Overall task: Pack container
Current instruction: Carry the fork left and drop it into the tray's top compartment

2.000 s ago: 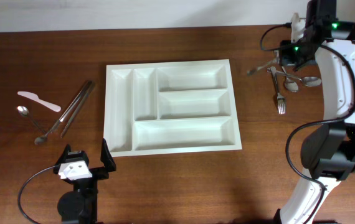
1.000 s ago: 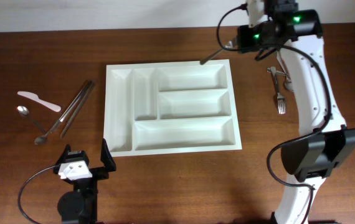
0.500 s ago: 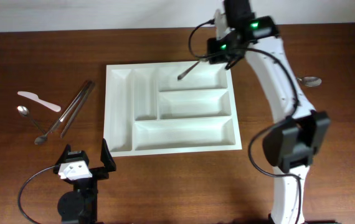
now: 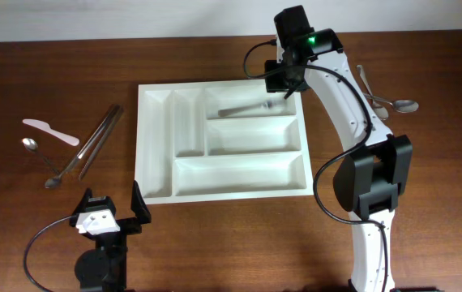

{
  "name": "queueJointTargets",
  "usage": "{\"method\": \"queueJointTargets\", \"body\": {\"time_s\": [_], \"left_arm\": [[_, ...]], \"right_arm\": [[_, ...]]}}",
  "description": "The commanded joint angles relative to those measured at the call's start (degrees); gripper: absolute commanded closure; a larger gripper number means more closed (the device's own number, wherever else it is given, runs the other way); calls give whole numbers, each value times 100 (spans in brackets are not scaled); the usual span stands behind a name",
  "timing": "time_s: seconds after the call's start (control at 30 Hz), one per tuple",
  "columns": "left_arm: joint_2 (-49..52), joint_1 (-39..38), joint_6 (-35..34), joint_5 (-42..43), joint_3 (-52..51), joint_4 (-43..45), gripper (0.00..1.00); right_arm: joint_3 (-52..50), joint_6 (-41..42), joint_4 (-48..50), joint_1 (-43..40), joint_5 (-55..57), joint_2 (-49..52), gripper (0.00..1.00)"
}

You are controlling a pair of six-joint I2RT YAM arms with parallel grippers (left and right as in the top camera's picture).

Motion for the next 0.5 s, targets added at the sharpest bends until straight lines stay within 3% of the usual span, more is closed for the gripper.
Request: {"method": "queueJointTargets", "body": {"time_s": [0.0, 0.27, 0.47], "left_arm": [[-55, -24, 109, 63, -28, -9, 1], [-55, -24, 109, 63, -26, -9, 1], [-55, -24, 109, 63, -28, -9, 1]], "right_arm": [[-52, -37, -46, -11, 321, 28, 51], [-42, -81, -352, -153, 1180, 20, 51], [-42, 236, -876, -933, 1346, 4, 50]]}}
